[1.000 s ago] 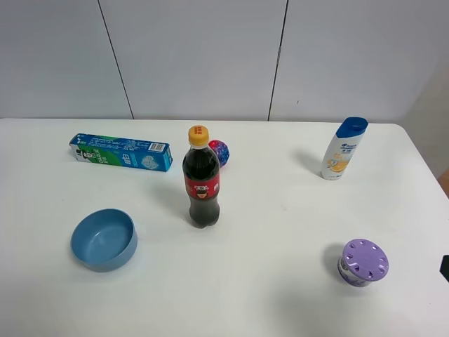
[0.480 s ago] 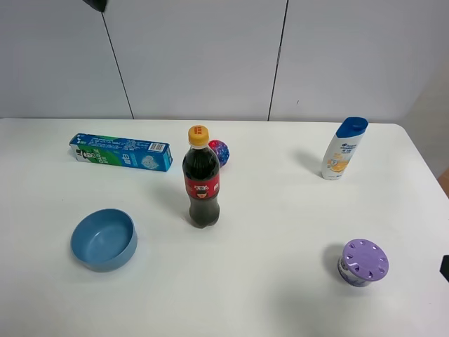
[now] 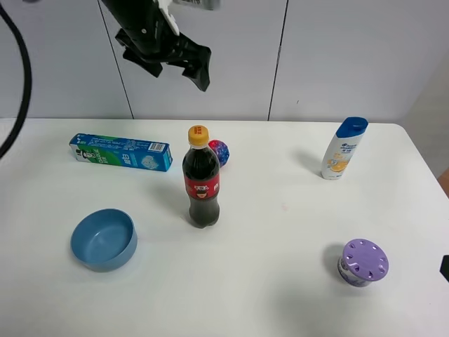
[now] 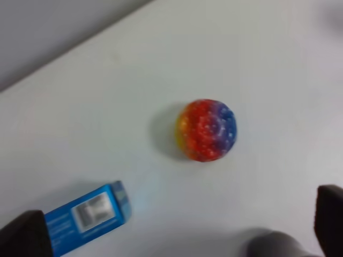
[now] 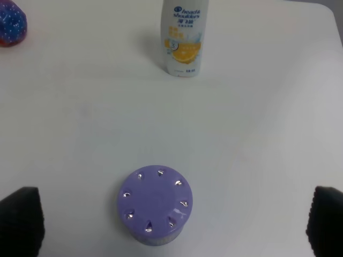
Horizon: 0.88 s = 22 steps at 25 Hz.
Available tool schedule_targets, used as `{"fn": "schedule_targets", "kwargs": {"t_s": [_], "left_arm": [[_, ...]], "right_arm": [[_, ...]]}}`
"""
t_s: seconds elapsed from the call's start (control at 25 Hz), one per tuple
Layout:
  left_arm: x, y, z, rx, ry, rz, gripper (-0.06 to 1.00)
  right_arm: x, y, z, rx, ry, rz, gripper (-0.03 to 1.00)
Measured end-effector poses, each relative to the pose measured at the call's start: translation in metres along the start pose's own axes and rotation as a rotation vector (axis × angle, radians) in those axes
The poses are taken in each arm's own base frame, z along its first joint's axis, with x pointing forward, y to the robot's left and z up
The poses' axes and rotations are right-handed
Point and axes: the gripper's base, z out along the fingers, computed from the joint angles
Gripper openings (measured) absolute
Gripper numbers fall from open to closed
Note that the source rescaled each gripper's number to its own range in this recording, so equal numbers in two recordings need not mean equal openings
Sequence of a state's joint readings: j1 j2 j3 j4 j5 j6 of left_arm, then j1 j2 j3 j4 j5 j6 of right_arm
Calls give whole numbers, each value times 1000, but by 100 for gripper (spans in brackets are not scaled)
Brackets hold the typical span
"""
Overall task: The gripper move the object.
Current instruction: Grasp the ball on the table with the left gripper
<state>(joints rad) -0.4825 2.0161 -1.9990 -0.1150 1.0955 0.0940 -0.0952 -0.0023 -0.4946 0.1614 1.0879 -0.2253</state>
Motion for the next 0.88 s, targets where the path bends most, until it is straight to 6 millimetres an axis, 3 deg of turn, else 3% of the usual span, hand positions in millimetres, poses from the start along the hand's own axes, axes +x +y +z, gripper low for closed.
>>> {"fn": "schedule_targets", "kwargs": {"t_s": [0.2, 0.88], "left_arm": [[0, -14, 30, 33, 13, -26, 100], [18, -16, 126, 48, 99, -65, 100]], "right_arm": [[0, 0, 0, 0, 0, 0, 100], [0, 0, 0, 0, 0, 0, 100]]}}
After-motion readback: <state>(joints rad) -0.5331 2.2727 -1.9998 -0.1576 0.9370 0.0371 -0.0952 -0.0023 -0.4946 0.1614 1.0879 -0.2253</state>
